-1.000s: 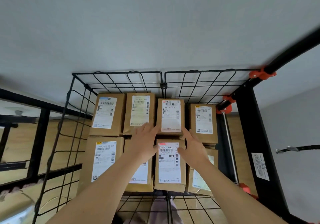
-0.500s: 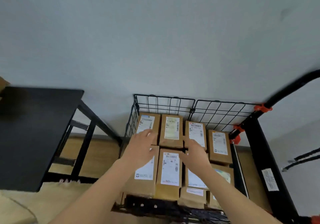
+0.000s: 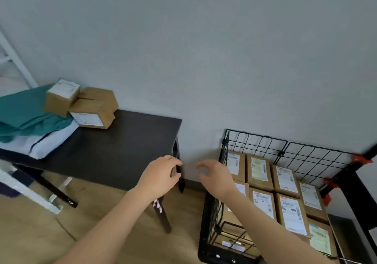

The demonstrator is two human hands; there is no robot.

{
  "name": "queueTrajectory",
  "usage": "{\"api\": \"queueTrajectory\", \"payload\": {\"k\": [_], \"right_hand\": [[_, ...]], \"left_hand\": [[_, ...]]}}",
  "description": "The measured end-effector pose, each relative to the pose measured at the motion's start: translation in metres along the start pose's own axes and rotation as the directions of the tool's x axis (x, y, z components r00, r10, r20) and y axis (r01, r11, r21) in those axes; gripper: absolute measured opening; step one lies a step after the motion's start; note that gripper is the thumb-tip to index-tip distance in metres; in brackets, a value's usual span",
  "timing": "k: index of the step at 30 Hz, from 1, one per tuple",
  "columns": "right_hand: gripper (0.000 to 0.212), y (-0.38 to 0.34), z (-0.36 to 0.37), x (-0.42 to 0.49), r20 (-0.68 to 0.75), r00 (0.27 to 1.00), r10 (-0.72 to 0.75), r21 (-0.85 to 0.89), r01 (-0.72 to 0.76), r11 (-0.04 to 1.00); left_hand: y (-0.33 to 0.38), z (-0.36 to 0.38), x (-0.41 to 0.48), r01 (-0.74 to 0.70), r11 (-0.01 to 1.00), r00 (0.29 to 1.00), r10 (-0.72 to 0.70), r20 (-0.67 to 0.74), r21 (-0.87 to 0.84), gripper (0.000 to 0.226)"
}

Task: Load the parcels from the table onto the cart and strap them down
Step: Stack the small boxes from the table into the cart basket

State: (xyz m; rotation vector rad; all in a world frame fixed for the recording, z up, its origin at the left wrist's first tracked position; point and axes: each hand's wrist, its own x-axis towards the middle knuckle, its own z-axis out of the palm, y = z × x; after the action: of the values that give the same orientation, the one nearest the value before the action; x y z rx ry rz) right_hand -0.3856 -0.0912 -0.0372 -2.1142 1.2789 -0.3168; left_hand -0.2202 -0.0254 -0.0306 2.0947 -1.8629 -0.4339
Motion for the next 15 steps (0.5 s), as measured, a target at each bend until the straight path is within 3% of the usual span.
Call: {"api": "queueTrajectory", "payload": {"k": [8,15], "right_hand": [[0.029,-0.103,0.058,0.015,0.076,0.989,-0.128,0.000,0.128,0.992],[0.025,-0.159,0.086,0.064,0.108,0.972,-0.208,-0.031,0.212,0.977]], "left_hand": [[-0.091,-0.056,-0.059,0.201,0.979,0.968,-0.205,-0.141,-0.045,0.032],[-0.153,-0.089,-0.056,0.319,0.941,0.920,-0.336,-0.200,-0.113,0.032]]}}
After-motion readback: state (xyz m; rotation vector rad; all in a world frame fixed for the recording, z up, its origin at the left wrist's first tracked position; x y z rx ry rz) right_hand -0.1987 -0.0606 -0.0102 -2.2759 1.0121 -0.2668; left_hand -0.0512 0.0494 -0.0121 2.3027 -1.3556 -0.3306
